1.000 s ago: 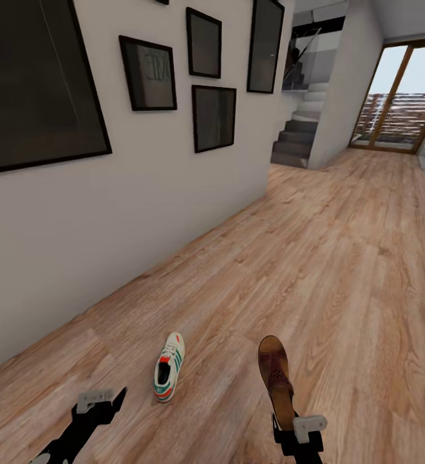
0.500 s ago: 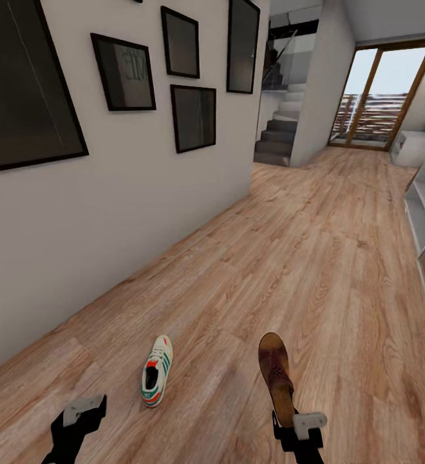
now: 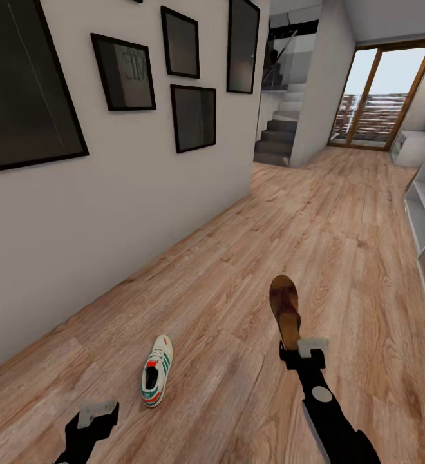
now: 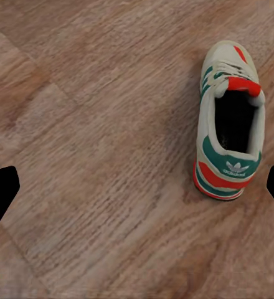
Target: Pick up the two gym shoes and the two sandals from the corridor floor and place them onto the hallstand (shoe rack) in the corridor, making sure they are on the rack and not on the floor. Arrange them so the two gym shoes are next to each other and the two sandals are next to each other.
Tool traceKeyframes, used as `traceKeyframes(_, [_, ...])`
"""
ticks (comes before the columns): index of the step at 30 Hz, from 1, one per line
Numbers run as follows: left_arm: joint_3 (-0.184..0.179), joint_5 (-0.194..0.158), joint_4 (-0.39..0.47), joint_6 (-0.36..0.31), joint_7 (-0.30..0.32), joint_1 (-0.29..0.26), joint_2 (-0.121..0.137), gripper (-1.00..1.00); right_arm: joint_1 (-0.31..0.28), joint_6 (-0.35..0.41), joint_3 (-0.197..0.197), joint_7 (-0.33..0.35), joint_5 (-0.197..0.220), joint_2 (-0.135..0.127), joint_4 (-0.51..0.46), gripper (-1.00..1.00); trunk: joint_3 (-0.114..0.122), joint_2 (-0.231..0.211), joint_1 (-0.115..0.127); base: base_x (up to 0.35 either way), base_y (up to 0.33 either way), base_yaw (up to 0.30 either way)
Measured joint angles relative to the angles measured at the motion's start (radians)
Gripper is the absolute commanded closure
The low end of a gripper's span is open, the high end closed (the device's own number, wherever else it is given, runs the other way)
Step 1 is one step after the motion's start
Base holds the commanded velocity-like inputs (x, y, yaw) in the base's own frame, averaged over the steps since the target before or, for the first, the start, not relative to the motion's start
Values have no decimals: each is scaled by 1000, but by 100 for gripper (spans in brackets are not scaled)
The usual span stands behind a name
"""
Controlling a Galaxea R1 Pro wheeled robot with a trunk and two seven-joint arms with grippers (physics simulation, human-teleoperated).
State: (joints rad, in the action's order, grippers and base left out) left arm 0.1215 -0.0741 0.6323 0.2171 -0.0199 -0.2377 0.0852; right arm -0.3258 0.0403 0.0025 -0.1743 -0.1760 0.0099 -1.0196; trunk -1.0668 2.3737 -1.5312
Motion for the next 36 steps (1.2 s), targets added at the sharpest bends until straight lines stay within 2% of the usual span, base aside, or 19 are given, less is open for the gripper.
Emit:
traceKeyframes(3, [-18, 2, -26, -45, 1, -4, 0, -100, -8, 72, -1, -1, 0, 2, -81, 100, 0, 0, 0, 0, 0, 0])
traceKeyframes(8, [-56, 1, -19, -71, -2, -7, -1, -100, -11, 106, 0, 0, 1, 3, -98, 100, 0, 0, 0, 85, -36, 0])
traceKeyframes(11, [-65, 1, -8, -77, -5, -7, 0, -100, -11, 110, 0, 0, 1, 3, -93, 100, 0, 0, 0, 216, -136, 0])
traceKeyframes(19, [-67, 3, -12, -70, -6, -6, 0, -100, -11, 112, 0, 16, 2, 0, -70, 100, 0, 0, 0, 240, -163, 0])
traceKeyframes(24, [-67, 2, -8, -69, -6, -6, 0, -100, -11, 112, -1, 113, 0, 0, -65, 100, 0, 0, 0, 122, -75, 0])
traceKeyframes(26, [-67, 2, -6, -69, -5, -6, 0, -100, -11, 112, -1, 130, -1, 1, -64, 100, 0, 0, 0, 43, -26, 0])
traceKeyframes(36, [-67, 0, -3, -73, -2, -6, 2, -100, -11, 112, -1, 157, -2, 3, -63, 100, 0, 0, 0, 49, -6, 0])
